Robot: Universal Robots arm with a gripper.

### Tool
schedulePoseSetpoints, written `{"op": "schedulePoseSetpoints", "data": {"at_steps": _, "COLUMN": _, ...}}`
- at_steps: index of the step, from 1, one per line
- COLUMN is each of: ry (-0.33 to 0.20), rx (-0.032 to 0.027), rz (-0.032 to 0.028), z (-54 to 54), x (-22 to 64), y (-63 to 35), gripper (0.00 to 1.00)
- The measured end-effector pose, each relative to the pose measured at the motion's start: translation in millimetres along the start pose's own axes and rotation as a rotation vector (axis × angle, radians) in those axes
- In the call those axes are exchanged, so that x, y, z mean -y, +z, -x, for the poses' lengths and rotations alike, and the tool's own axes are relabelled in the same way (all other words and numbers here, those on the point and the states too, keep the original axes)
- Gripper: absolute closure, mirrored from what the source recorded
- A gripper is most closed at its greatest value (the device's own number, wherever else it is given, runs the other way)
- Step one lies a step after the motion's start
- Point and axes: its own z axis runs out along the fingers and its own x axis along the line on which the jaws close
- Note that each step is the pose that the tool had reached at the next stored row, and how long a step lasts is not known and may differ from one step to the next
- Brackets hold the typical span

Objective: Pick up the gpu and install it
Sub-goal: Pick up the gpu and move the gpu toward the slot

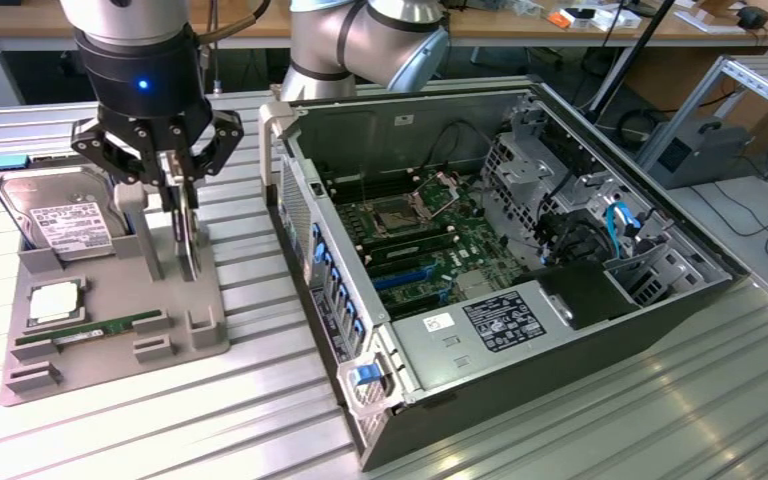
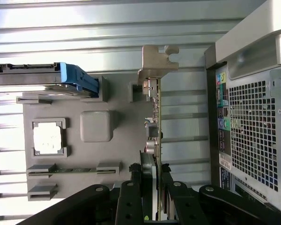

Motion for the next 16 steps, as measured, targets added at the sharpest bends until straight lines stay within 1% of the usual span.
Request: {"op": "schedulePoseSetpoints", "data": {"at_steps": 16, "ry": 0.000, "rx": 0.0000, "rz": 0.0000, "z": 0.1, "x": -0.1, "y": -2.9, "gripper": 0.73}}
